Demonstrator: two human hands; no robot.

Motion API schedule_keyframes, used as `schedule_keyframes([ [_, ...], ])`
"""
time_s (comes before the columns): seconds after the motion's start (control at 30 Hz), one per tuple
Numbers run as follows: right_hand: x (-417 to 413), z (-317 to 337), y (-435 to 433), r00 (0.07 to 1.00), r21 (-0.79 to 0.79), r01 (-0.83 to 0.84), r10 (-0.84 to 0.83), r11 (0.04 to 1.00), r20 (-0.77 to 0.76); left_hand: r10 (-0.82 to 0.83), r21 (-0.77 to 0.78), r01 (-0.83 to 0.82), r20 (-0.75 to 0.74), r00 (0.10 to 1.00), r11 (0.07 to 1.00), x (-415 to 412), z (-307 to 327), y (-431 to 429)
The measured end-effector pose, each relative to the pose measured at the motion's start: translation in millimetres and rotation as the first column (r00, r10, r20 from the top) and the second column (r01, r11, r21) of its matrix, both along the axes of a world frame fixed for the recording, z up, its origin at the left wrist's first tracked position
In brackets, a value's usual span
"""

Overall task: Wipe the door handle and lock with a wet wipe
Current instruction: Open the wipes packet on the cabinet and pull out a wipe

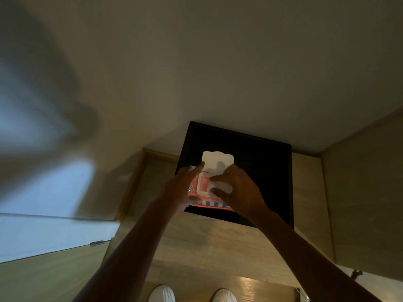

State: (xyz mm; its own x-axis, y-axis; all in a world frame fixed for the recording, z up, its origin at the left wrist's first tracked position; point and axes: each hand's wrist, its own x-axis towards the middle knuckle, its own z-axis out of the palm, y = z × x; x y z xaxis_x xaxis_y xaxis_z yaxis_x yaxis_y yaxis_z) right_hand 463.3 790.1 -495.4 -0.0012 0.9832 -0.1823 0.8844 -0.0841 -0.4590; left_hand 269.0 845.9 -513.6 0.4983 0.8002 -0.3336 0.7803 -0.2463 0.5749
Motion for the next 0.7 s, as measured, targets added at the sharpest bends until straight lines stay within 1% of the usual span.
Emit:
schedule_keyframes([
  [0.07, -5, 2, 3, 1.000, 0.020, 0.012, -0.012, 1.000, -0.005, 0.011, -0.010, -0.010, 0.010, 1.000, 1.000, 0, 1, -1],
  [0.17, -12, 3, 4, 0.988, 0.014, 0.129, -0.127, 0.992, -0.086, 0.015, -0.024, -0.014, 0.015, 1.000, 1.000, 0, 2, -3],
  [0.23, -16, 4, 5, 0.983, 0.030, 0.161, -0.158, 0.986, -0.090, 0.023, -0.037, -0.023, 0.010, 1.000, 0.999, 1, 2, -3],
  [0.3, -18, 7, 7, 0.971, 0.047, 0.198, -0.189, 0.979, -0.149, 0.029, -0.039, -0.029, 0.001, 1.000, 0.999, 1, 2, -3],
  [0.37, -17, 13, 9, 0.951, 0.029, 0.232, -0.221, 0.972, -0.218, 0.038, -0.036, -0.038, 0.006, 0.999, 0.999, 1, 1, -4],
  [0.47, -9, 26, 9, 0.901, -0.019, 0.282, -0.271, 0.959, -0.338, 0.046, -0.033, -0.046, 0.005, 0.999, 0.998, 1, 0, -5],
  [0.57, -1, 41, 6, 0.823, 0.011, 0.363, -0.315, 0.932, -0.473, 0.046, -0.009, -0.046, -0.010, 0.999, 0.999, 2, -2, -5],
  [0.7, -1, 60, 6, 0.776, 0.055, 0.386, -0.292, 0.921, -0.559, 0.055, -0.027, -0.055, -0.014, 0.998, 0.998, 4, 0, -6],
])
